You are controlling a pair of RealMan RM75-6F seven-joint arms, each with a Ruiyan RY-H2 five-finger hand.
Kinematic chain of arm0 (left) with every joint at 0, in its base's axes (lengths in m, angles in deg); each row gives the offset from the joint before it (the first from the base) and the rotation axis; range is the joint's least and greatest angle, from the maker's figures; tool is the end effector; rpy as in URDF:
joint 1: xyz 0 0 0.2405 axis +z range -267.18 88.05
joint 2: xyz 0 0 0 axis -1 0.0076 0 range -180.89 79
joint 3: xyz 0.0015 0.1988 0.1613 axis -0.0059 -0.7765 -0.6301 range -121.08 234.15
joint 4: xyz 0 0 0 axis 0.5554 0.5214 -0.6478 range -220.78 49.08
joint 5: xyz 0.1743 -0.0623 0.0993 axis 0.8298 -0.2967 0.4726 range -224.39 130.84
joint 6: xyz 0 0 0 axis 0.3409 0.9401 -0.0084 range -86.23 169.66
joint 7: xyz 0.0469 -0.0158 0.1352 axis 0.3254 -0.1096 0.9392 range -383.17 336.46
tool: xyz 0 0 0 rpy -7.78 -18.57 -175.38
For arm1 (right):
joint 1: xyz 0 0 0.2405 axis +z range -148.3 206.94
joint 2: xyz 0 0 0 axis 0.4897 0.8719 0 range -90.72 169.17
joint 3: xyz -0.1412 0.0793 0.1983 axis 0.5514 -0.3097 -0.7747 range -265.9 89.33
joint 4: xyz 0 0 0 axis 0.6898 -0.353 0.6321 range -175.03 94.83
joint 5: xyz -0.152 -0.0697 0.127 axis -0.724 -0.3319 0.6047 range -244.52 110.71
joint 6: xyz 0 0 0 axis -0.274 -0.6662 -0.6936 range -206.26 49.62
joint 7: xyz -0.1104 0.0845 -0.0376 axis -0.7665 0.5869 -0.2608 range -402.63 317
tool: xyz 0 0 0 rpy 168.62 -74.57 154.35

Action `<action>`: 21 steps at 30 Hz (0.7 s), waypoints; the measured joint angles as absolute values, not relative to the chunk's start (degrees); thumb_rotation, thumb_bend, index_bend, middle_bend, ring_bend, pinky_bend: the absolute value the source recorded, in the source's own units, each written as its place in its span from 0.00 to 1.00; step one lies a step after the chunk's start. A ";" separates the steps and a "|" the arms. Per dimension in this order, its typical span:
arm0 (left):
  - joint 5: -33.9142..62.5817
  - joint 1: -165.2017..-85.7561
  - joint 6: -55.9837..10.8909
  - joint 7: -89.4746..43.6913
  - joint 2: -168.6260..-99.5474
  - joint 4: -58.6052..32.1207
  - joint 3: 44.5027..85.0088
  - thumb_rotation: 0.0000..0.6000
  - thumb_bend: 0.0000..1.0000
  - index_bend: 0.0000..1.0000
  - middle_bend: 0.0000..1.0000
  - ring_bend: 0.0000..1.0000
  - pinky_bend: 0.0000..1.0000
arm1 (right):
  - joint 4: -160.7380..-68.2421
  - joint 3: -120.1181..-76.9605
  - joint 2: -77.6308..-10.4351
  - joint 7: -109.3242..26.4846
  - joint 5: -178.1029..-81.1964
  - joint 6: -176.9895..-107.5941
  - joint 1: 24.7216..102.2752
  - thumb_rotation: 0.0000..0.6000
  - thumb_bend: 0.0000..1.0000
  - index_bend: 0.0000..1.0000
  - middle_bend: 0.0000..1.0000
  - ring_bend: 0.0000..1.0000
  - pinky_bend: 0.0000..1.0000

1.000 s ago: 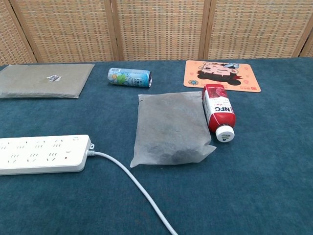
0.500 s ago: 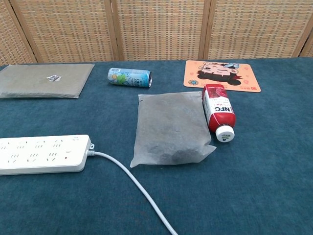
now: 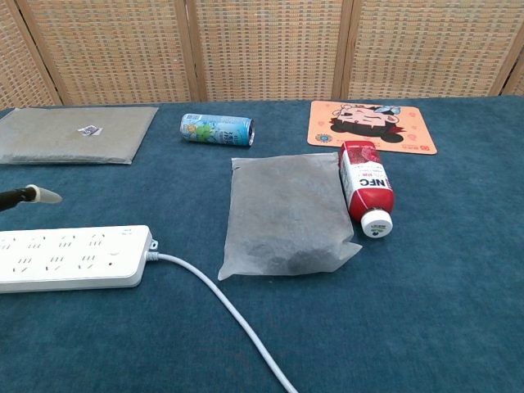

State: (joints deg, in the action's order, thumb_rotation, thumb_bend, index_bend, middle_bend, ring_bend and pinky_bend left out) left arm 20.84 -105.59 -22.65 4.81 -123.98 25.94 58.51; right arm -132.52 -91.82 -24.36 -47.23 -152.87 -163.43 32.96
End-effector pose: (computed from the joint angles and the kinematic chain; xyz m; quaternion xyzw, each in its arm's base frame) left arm -0.2238 0.1988 0.0437 -0.6898 -0.4902 -0.2837 0.4510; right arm -0.3142 -0.1769 0.1637 0.6033 -0.3649 0.3622 0.6097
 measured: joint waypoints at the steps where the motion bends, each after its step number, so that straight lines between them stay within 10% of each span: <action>1: 19.41 -106.19 -22.18 5.39 -124.55 25.99 58.85 1.00 1.00 0.00 1.00 1.00 0.97 | -132.50 -91.82 -24.34 -47.14 -152.77 -163.29 33.00 1.00 0.00 0.00 0.00 0.00 0.00; 21: 4.90 -114.08 -23.49 14.42 -133.90 24.35 59.70 1.00 1.00 0.20 1.00 1.00 0.97 | -132.25 -91.77 -24.11 -46.32 -151.98 -162.00 33.41 1.00 0.00 0.00 0.00 0.00 0.00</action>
